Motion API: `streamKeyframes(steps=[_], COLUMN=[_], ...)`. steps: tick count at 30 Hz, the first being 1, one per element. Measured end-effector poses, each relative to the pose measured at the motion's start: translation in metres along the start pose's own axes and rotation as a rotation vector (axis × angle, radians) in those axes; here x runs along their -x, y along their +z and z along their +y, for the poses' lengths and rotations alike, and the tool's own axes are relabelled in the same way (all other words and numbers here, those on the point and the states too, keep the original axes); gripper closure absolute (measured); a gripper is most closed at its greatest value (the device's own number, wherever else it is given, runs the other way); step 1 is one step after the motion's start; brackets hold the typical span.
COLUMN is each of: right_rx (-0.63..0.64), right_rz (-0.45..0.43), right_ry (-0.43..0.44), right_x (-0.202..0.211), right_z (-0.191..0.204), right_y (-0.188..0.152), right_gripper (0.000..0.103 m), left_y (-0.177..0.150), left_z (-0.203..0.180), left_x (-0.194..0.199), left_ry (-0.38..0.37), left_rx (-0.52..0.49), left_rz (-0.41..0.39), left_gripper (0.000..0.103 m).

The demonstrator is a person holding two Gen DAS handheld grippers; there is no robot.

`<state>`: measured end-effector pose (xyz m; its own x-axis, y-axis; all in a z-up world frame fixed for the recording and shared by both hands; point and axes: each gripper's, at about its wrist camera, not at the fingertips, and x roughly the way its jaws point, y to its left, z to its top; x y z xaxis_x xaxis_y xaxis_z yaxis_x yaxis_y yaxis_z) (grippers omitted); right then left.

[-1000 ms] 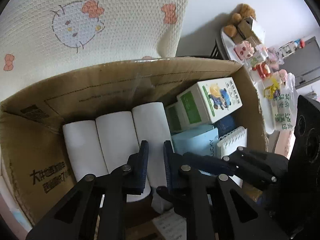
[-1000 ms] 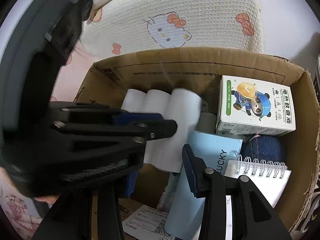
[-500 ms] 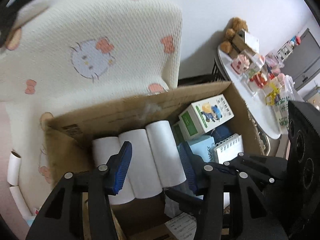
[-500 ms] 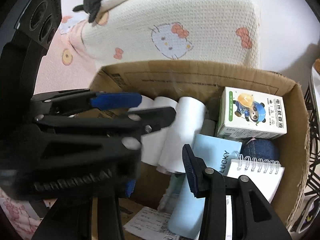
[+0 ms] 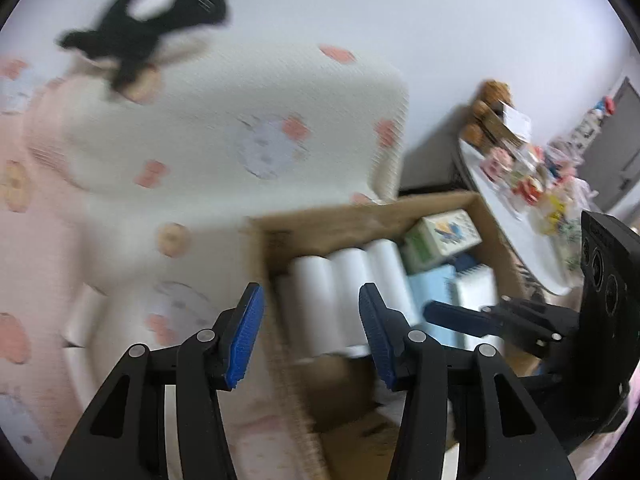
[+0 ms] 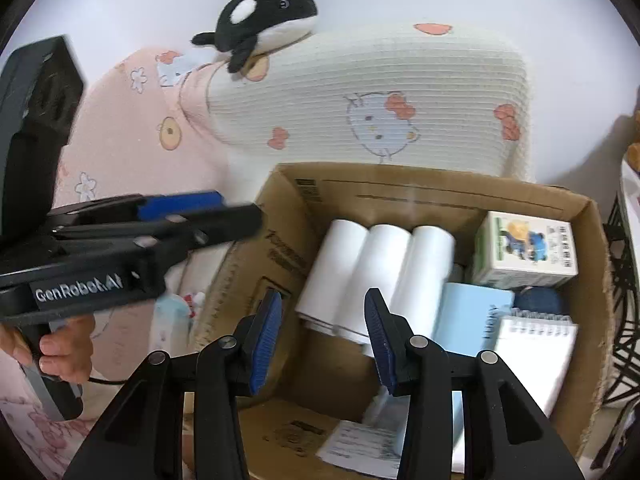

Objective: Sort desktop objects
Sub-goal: 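Withdraw the left tool from the box back toward the blanket, then move the left tool down to the remaining white paper tubes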

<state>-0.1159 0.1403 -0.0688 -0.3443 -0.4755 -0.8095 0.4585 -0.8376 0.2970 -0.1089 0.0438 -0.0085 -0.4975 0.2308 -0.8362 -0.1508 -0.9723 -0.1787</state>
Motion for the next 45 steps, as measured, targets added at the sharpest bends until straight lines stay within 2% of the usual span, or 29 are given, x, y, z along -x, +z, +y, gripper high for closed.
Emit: streamKeyframes(steps=[4,8,12,21,25,28,35,45], right_rx=[0.002,0.025,0.079,0.208,0.211,0.150,0.169,0.134], right_rz=[-0.020,-0.051,-0.082,-0.096,-0.129,-0.177,-0.139,-0.069], right_ry=[0.016,0.044,0.061,0.085,0.086,0.120,0.039,0.093], right_x=[0.009,0.017,0.025,0.014,0.003,-0.010,-0.046,-0.103], right_z=[0.014,0.036,0.064,0.130,0.151,0.158,0.185,0.194], right_y=[0.001,0.015,0.034,0.063,0.061,0.048,0.037,0.028], right_gripper=[0.063,0.063,0.063,0.063,0.063,0.063,0.063,0.063], left_y=[-0.008,-0.013,-0.021,-0.038,-0.045,-0.050,-0.060,-0.077], left_z=[0.032,0.068,0.098,0.141,0.156,0.166,0.193,0.238], left_x=[0.028,0.054,0.082,0.105,0.105,0.104,0.102,0.068], left_ry=[0.053,0.071,0.154,0.173,0.176,0.177,0.171,0.176], left_rx=[0.046,0.112,0.161,0.221,0.238,0.254,0.277,0.393], left_rz=[-0.080,-0.119,-0.194,-0.232,-0.227,-0.224,-0.226,-0.135], left_gripper=[0.049,0.049,0.049,0.049,0.049,0.049,0.049,0.049])
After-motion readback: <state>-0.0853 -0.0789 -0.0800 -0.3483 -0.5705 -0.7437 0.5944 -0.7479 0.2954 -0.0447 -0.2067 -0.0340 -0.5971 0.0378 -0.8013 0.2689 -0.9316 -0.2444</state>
